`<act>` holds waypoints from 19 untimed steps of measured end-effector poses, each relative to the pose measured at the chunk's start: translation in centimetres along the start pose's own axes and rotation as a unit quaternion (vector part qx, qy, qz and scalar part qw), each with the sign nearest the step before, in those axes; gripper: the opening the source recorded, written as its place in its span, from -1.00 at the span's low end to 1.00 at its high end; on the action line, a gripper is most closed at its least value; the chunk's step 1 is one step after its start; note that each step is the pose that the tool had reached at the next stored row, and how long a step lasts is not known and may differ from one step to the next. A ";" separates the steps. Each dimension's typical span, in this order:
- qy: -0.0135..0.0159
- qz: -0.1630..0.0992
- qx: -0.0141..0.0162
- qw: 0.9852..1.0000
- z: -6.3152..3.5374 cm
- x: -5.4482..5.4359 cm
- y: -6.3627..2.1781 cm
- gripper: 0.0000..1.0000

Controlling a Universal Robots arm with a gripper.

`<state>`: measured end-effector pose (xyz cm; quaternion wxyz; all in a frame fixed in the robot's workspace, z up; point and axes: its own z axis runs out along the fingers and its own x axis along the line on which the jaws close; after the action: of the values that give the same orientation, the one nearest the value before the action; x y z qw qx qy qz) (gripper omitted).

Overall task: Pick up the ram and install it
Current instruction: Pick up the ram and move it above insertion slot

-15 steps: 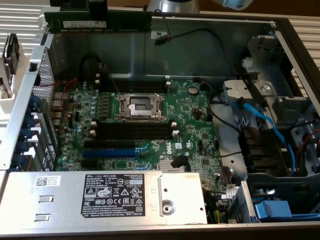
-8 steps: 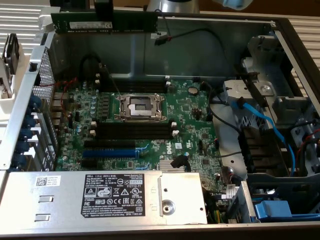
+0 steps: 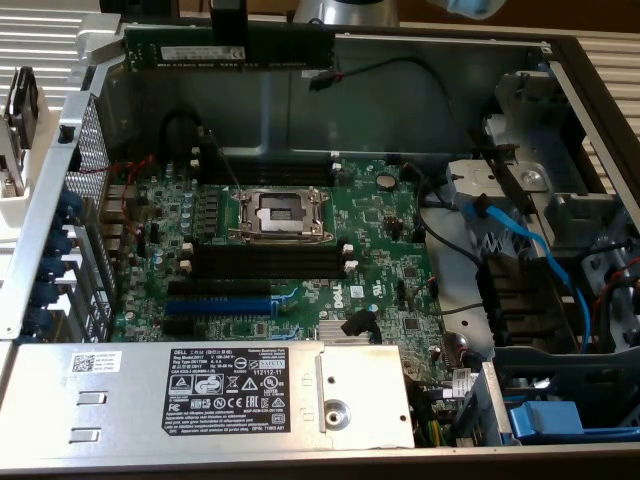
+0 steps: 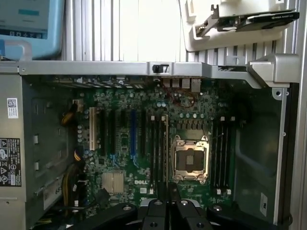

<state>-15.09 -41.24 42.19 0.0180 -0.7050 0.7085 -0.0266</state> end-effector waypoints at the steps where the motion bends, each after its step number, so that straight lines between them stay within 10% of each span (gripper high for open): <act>1: 0.000 0.000 0.000 1.000 0.09 -0.1 -0.28 -0.76; 19: -0.004 0.005 0.001 1.000 0.85 -2.6 -1.64 -0.76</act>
<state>-13.39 -38.69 41.41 0.0217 -0.7017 0.7117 -0.0247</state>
